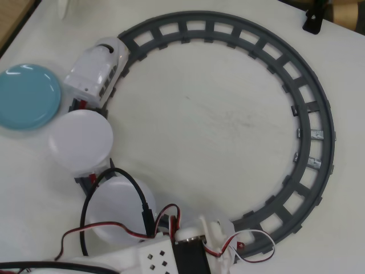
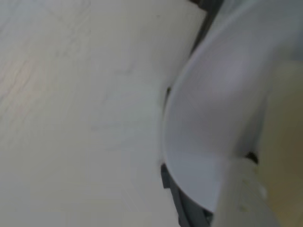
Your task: Pick up the sushi from the Shinkansen and put it on the blue dish
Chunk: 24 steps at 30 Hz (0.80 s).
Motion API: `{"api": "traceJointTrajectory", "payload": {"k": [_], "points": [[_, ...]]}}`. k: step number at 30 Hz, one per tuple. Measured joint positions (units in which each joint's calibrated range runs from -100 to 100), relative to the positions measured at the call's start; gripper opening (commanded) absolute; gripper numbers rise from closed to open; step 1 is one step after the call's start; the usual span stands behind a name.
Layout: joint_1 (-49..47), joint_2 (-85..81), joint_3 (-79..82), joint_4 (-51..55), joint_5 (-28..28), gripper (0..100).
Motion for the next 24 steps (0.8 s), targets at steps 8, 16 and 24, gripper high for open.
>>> {"api": "traceJointTrajectory", "payload": {"k": [8,16,24], "points": [[-11.3,-13.7,0.0,8.8,-4.0,6],[-32.0,-22.2,0.0,17.1,-12.2,6],[-52.1,-22.4,0.0,16.9,-21.7,6]]}}
